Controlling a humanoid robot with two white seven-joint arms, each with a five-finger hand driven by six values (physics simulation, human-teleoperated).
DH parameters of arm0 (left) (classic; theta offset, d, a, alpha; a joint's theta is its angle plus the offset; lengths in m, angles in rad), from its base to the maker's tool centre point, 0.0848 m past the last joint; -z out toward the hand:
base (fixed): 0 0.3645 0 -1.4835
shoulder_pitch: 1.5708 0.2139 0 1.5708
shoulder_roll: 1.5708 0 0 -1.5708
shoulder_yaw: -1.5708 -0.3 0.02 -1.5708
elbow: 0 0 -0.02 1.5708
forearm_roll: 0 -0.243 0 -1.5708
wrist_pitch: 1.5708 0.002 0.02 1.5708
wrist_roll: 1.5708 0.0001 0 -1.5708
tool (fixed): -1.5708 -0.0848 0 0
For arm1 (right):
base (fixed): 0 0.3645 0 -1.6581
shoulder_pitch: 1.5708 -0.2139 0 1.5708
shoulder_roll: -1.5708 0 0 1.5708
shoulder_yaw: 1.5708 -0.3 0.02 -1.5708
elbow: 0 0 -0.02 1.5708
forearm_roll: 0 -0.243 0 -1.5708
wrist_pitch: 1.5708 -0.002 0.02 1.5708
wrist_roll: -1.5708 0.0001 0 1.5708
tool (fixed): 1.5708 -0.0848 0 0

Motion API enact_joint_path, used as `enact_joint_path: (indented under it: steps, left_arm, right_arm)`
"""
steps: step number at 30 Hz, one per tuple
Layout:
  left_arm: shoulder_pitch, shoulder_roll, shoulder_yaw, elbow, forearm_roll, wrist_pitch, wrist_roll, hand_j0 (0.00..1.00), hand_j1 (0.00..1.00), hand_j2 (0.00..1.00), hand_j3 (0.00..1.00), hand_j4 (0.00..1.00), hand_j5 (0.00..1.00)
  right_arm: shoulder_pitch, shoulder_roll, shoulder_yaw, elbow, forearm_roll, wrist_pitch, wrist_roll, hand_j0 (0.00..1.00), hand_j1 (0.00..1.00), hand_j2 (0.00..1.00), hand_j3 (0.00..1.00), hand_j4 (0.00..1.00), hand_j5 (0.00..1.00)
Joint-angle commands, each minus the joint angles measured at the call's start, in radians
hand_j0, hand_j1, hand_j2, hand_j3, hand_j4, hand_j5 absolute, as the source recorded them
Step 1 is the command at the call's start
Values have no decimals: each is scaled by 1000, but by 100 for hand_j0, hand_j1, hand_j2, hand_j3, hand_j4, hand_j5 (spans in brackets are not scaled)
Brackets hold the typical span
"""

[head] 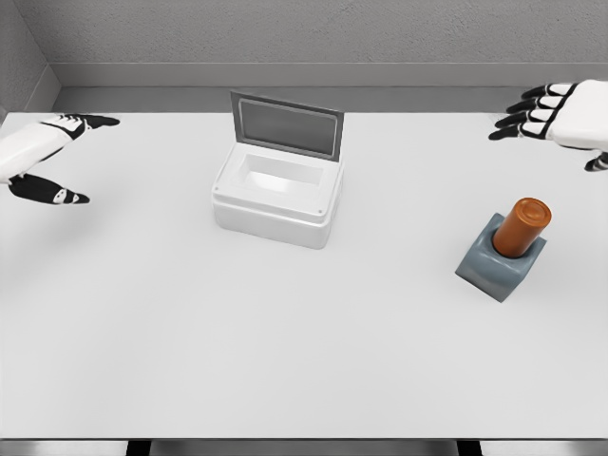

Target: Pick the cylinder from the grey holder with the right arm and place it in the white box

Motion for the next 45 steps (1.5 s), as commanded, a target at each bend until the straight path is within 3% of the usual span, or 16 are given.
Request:
enact_joint_path:
  steps: [1, 4, 7, 11, 18, 33, 36, 40, 43, 45]
  left_arm:
    - [2, 1, -7, 11, 60, 2, 1, 100, 100, 100, 100, 100, 100]
    - [-5, 1, -59, 11, 197, 2, -8, 100, 100, 100, 100, 100, 100]
    - [-11, -1, -82, 0, 450, 2, -202, 100, 100, 100, 100, 100, 100]
    - [-28, -11, -82, -27, 671, 2, -202, 100, 100, 100, 100, 100, 100]
    - [-60, -50, -82, -37, 715, 165, -202, 100, 100, 100, 100, 100, 100]
    - [-94, -93, -160, 6, 703, 190, -202, 100, 100, 100, 100, 100, 100]
    - [-101, -100, -160, 19, 703, 196, -202, 100, 100, 100, 100, 100, 100]
    - [-103, -111, -160, 23, 703, 196, -202, 100, 100, 100, 100, 100, 100]
    - [-129, -142, -177, 72, 703, 196, -202, 100, 100, 100, 100, 100, 100]
    - [-130, -148, -189, 74, 701, 196, -202, 100, 100, 100, 100, 100, 100]
  right_arm:
    - [0, -2, 26, 6, -10, 2, 37, 100, 100, 100, 100, 100, 100]
    - [3, -15, 51, -45, -7, 2, 39, 100, 100, 100, 100, 100, 100]
    - [5, -22, 65, -83, 5, 2, 40, 100, 100, 100, 100, 100, 100]
    - [9, -36, 80, -86, 24, 2, 40, 100, 100, 100, 100, 100, 100]
    - [18, -27, 117, -91, 44, 2, 40, 99, 99, 99, 99, 99, 99]
    - [41, 14, 137, -88, 85, 2, 42, 97, 97, 97, 97, 97, 97]
    - [43, 16, 137, -86, 96, 2, 70, 85, 85, 85, 85, 85, 85]
    - [49, 14, 137, -88, 97, 2, 73, 82, 82, 82, 82, 82, 82]
    - [51, 14, 137, -88, 99, 2, 74, 79, 79, 79, 79, 79, 79]
    - [51, 14, 137, -88, 102, 2, 83, 73, 73, 73, 73, 73, 73]
